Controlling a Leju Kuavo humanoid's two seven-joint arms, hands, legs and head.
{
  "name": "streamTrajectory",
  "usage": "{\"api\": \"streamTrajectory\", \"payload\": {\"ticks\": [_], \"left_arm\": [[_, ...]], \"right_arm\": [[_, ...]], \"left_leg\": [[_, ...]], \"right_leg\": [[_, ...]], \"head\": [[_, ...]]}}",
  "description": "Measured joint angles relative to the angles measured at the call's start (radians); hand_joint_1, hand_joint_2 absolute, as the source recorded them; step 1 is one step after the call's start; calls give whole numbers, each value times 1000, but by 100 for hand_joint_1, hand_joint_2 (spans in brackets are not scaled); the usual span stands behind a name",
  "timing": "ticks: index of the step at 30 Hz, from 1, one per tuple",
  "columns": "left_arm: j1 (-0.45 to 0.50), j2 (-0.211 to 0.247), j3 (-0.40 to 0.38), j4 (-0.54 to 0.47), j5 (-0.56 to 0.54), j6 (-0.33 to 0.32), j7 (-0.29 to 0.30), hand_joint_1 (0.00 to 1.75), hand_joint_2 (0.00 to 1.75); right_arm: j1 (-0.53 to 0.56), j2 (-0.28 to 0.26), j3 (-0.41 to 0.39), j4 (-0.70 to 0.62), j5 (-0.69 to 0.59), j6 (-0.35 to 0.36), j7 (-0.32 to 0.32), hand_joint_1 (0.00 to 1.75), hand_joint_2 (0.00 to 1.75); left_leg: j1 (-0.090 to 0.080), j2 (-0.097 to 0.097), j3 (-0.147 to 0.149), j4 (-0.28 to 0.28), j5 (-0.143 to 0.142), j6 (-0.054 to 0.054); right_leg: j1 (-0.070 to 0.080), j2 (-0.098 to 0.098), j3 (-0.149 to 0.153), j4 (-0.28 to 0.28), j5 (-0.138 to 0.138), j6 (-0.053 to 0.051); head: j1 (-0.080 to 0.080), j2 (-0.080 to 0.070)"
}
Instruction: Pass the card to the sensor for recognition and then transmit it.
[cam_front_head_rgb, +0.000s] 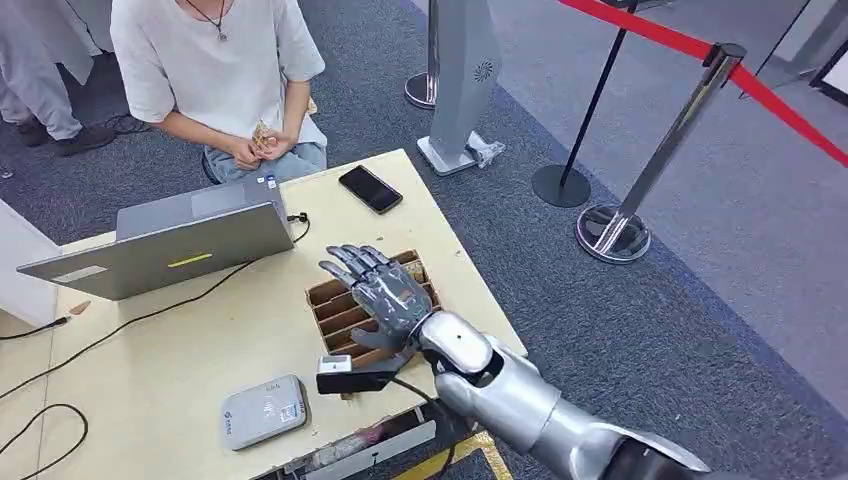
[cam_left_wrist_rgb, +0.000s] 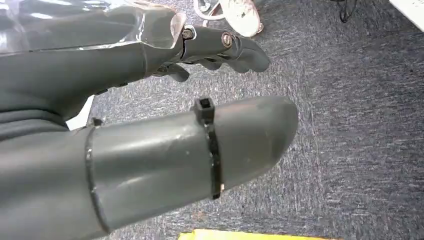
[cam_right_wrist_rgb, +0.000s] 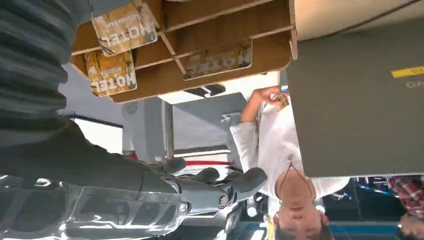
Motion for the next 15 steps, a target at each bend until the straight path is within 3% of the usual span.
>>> {"api": "streamTrajectory", "payload": {"ticks": [6, 15], "left_arm": [[0, -3, -2, 0, -6, -1, 4, 0, 0], [0, -5, -3, 0, -6, -2, 9, 0, 0]], "right_arm": [[6, -26, 3, -28, 2, 36, 15, 0, 175], [-7, -44, 14, -45, 78, 99, 96, 0, 175]], "left_leg": [[0, 0, 0, 0, 0, 0], [0, 0, 0, 0, 0, 0]], "right_leg": [[0, 0, 0, 0, 0, 0], [0, 0, 0, 0, 0, 0]], "head": [[0, 0], [0, 0]]}}
